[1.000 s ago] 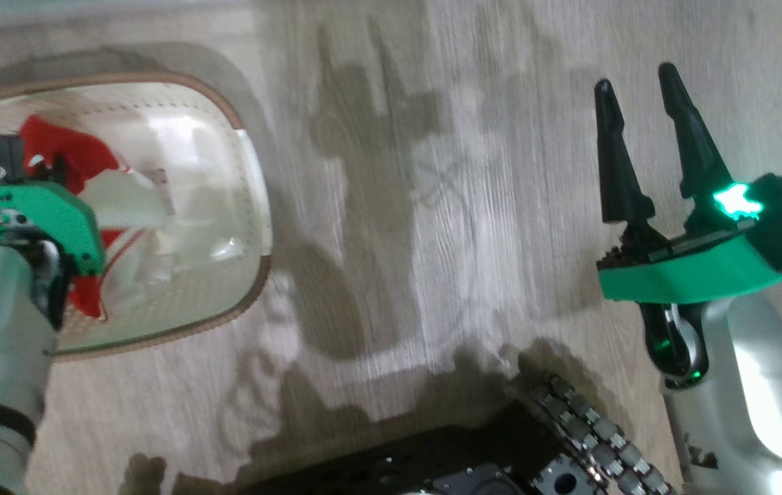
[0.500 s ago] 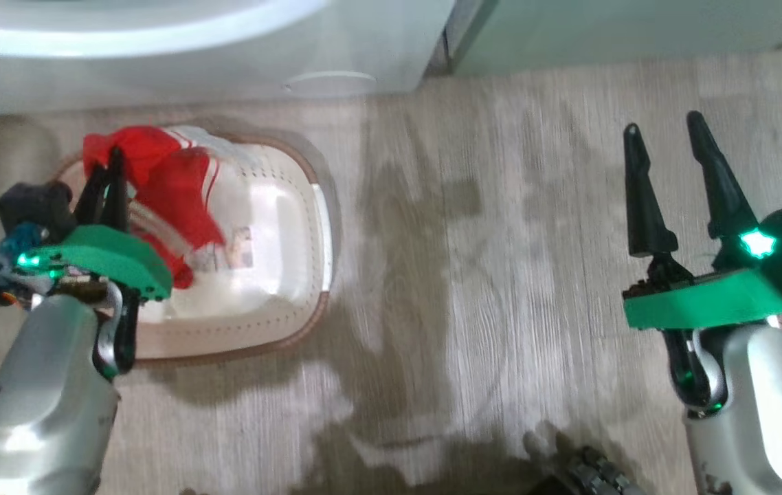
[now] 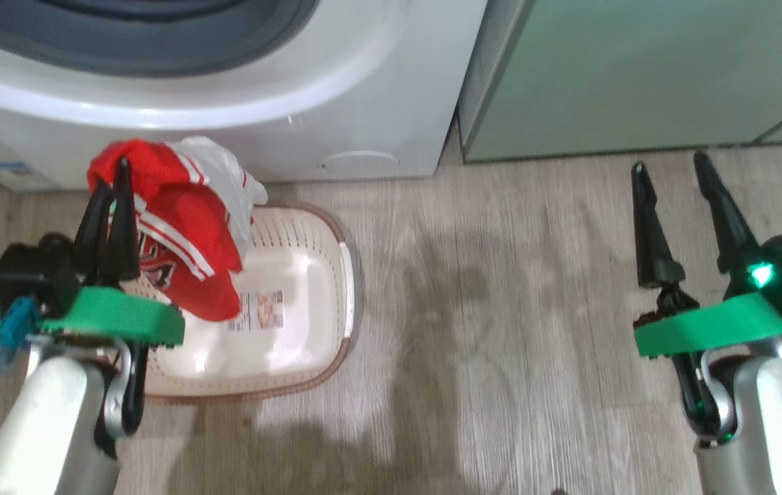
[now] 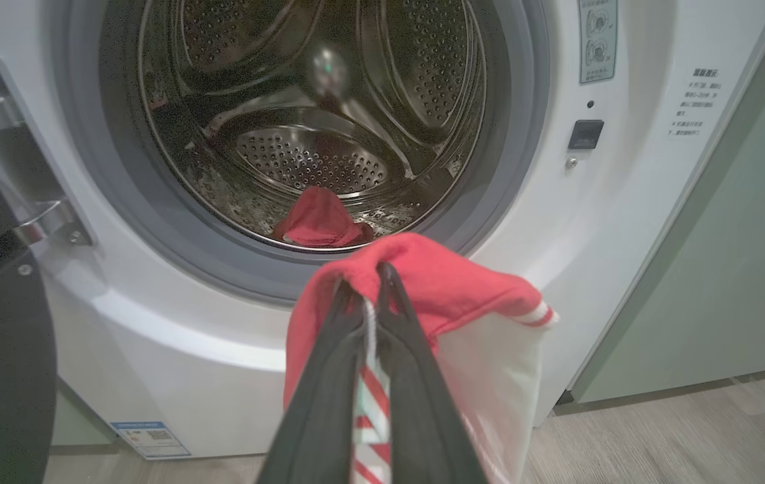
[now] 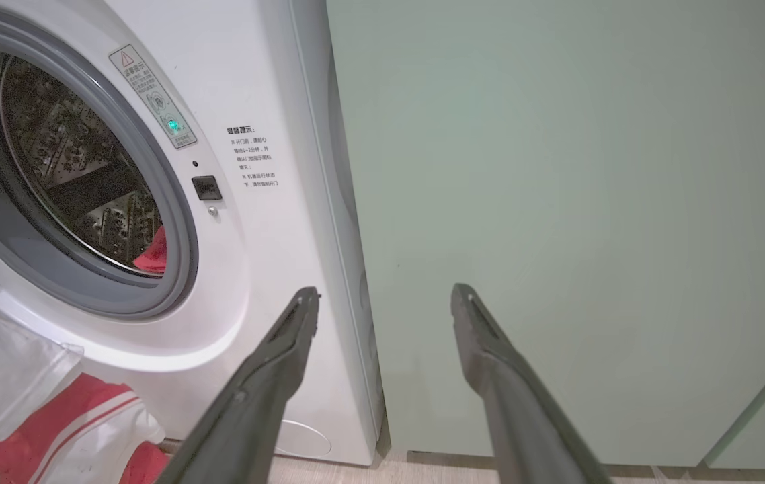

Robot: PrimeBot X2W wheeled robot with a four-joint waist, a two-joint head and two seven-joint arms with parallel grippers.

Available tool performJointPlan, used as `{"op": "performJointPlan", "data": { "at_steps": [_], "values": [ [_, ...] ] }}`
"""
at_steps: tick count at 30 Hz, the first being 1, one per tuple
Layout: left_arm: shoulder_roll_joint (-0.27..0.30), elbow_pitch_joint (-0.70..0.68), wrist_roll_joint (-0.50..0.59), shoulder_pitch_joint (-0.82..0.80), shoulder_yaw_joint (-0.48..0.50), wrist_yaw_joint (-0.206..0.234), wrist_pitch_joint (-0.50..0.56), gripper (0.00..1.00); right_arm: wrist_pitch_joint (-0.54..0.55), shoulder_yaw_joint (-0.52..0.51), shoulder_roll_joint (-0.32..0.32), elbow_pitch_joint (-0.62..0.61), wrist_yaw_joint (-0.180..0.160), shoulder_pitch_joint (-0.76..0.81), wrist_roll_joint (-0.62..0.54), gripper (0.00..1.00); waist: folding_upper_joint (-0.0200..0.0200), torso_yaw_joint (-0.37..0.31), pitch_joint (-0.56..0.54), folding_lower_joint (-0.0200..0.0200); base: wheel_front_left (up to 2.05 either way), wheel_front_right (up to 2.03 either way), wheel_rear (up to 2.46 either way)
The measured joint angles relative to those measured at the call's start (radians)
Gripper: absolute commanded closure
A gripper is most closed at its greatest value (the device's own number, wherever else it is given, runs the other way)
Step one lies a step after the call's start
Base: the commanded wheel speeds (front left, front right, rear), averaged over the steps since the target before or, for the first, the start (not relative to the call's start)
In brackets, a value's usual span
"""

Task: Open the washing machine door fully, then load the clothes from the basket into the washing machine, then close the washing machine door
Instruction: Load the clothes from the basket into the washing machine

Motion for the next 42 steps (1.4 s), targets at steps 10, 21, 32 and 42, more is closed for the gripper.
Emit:
{"op": "performJointPlan", "data": {
  "at_steps": [10,21,32,42],
  "values": [
    [0.011,-0.119,0.001,0.174,-0.006,0.044,0.018,1.0,0.04,-0.014,0.0,-0.004,0.0,0.111,-0.009,0.0,0.0,-0.004,-0.143,0.0,0.0,0.0,0.0],
    [0.021,-0.166,0.005,0.278,-0.03,0.076,0.053,1.0,0.076,-0.025,0.001,-0.03,0.0,0.204,-0.011,0.0,0.0,-0.008,-0.246,0.0,0.0,0.0,0.0],
    [0.022,-0.173,0.006,0.31,-0.035,0.091,0.07,1.0,0.105,-0.034,0.001,-0.06,0.0,0.243,-0.018,0.0,0.0,-0.012,-0.285,0.0,0.0,0.0,0.0],
    [0.022,-0.173,0.006,0.31,-0.04,0.093,0.07,1.0,0.106,-0.035,0.001,-0.071,0.0,0.244,-0.018,0.0,0.0,-0.009,-0.284,0.0,0.0,0.0,0.0]
  ]
}}
